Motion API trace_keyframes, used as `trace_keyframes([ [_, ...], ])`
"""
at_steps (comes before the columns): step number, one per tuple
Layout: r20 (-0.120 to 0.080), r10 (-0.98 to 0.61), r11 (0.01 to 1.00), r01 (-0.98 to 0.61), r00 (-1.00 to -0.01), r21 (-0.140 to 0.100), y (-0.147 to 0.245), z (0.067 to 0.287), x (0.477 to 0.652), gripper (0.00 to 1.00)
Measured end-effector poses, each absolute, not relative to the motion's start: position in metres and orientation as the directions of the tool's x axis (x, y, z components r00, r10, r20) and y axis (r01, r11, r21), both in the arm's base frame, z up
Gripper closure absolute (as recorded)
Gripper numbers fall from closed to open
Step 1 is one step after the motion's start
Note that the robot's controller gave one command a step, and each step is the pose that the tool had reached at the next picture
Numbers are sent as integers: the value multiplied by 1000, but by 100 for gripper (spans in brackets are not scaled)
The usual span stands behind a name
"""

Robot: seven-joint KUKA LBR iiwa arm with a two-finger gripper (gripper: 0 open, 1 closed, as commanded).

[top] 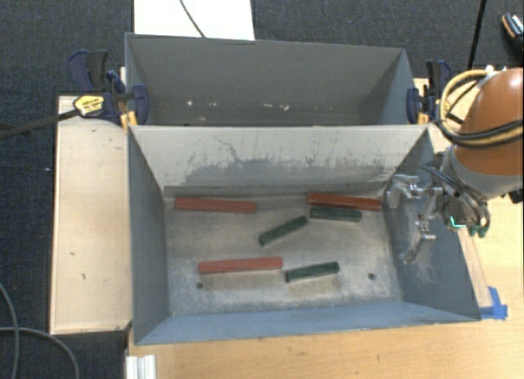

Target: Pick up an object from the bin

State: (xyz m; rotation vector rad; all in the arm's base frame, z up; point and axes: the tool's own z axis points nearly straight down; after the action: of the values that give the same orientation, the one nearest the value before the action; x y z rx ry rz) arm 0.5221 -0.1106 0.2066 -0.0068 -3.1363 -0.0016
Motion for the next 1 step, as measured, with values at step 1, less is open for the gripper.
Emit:
trace_keyframes([
  [1, 5, -209, 978, -209, -978, 5, -3, 67, 502, 0],
])
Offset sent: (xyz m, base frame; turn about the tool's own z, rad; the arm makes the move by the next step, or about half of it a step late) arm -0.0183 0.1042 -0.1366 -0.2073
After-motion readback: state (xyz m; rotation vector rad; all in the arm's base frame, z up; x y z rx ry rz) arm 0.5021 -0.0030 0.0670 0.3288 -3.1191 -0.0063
